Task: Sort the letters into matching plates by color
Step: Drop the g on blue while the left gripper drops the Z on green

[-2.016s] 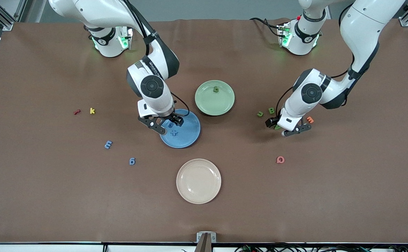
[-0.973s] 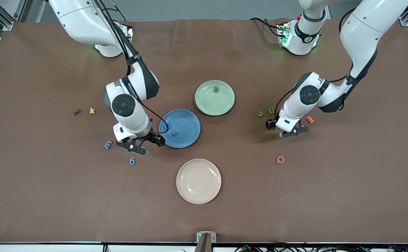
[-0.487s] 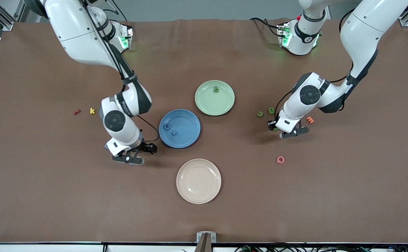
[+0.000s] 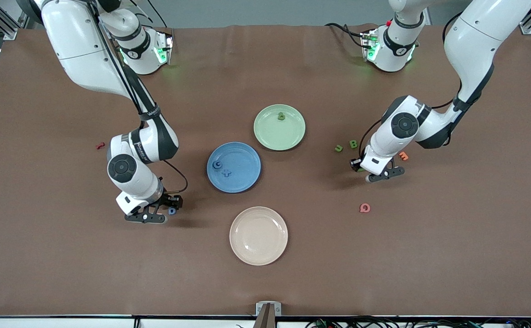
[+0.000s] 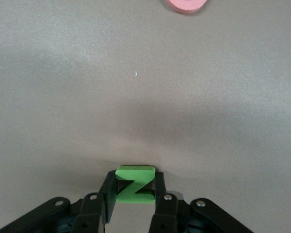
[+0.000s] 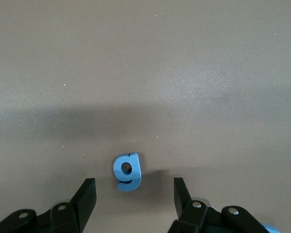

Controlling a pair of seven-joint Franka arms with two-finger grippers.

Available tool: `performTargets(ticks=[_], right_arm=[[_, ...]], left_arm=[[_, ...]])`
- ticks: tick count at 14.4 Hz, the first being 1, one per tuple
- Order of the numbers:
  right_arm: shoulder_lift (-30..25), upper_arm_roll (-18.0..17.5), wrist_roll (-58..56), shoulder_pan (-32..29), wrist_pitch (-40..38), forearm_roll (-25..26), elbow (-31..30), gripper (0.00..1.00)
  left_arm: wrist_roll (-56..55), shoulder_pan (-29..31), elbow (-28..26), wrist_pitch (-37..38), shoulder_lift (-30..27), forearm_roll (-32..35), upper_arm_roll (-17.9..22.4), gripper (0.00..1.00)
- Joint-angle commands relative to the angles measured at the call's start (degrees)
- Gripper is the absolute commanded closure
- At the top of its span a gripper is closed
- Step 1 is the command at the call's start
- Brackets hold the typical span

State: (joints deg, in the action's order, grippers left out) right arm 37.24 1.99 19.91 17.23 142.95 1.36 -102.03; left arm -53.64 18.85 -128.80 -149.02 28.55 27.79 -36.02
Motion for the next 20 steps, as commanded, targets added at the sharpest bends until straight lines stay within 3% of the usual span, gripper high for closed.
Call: performTargets(ticks=[1, 8, 12, 14, 17, 18, 20], right_arm=[[2.83, -0.85, -0.31, -0.62, -0.48, 1.10, 3.58, 0.27], [5.56, -0.85, -0.23, -0.27, -0.74, 1.27, 5.97, 0.29], [5.56, -0.76, -0.05, -0.44, -1.09, 1.18, 5.70, 0.34], [5.38, -0.85, -0.05, -0.62, -2.66, 1.18, 5.88, 0.49], [5.30, -0.76, 0.04, -0.62, -2.94, 1.18, 5.97, 0.90], [5.30, -0.85, 0.21, -0.62, -2.94, 1.18, 5.97, 0.98], [4.95, -0.85, 0.65, -0.44, -3.64, 0.84, 5.97, 1.00]], left_arm=[[-5.49, -0.39, 0.21, 2.68, -2.09, 1.39, -3.16, 0.78], [-18.58, -1.79, 2.93, 11.56, -2.45, 0.60, -15.12, 0.78], [-27.99, -10.75, 6.27, 12.35, 0.35, 0.51, -15.22, 0.78], [-29.67, -14.17, 7.24, 12.35, 1.76, 0.43, -15.04, 0.78], [-32.22, -17.17, 7.33, 12.35, 4.22, 0.86, -14.78, 0.78], [-32.75, -18.05, 7.33, 12.35, 4.75, 1.13, -14.17, 0.78], [-33.63, -20.42, 7.33, 12.44, 5.28, 1.13, -12.50, 0.78]])
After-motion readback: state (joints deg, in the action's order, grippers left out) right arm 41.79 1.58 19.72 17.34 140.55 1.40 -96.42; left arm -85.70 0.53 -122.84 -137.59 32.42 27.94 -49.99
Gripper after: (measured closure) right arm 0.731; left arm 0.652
